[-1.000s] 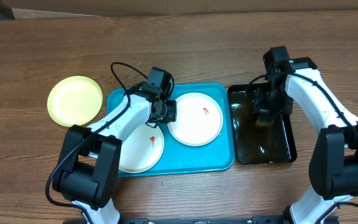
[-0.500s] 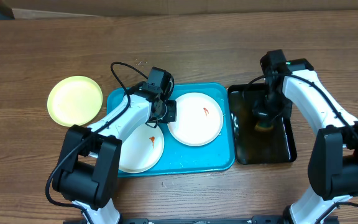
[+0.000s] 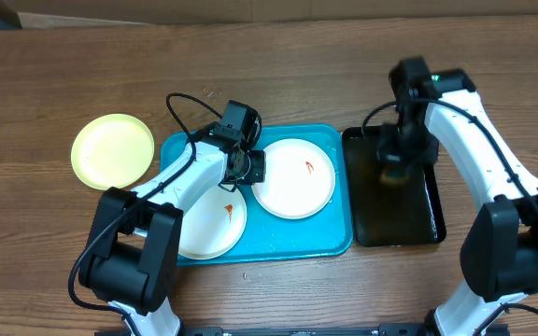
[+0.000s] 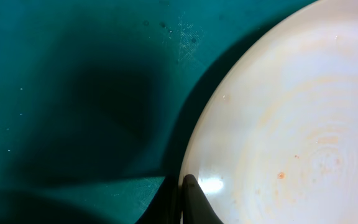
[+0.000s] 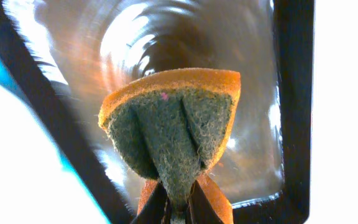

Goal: Clean dirty plates on tray and stack at the side
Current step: 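Lift the sponge and carry it over the held white plate, then wipe the white plate surface with the sponge in the right gripper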

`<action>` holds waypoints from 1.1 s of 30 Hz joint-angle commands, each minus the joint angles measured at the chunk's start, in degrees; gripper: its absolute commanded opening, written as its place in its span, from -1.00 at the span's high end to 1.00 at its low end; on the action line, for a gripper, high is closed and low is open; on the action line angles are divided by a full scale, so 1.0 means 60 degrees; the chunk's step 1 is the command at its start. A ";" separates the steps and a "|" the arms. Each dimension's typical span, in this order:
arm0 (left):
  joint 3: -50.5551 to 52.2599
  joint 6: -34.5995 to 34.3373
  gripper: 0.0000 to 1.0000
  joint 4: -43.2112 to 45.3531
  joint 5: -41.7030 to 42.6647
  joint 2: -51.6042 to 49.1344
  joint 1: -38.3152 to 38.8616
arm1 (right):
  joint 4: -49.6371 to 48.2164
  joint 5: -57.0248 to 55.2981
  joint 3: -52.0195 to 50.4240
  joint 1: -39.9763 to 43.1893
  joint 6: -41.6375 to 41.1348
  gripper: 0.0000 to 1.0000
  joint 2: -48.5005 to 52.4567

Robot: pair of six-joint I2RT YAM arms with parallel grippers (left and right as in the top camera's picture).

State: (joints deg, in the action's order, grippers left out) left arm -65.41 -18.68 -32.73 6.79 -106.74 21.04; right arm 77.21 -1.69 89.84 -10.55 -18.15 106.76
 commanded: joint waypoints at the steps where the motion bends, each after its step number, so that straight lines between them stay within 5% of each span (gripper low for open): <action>1: 0.0073 -0.0029 0.92 0.0018 -0.0138 0.0182 0.0073 | 0.0120 0.0306 0.0885 -0.0616 0.0098 0.92 -0.0259; 16: 0.0073 -0.0011 0.91 0.0000 -0.0175 0.0182 0.0073 | -0.2233 -0.1468 0.0036 -0.3836 0.0095 0.92 0.0051; 33: 0.0073 0.0007 0.91 0.0000 -0.0171 0.0182 0.0069 | -0.5588 -0.1967 -0.2455 -0.4018 0.0095 0.92 0.0124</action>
State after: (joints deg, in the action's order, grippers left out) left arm -65.39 -18.68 -32.69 6.79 -106.74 21.04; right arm 45.52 -12.34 76.82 -34.89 -17.78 107.55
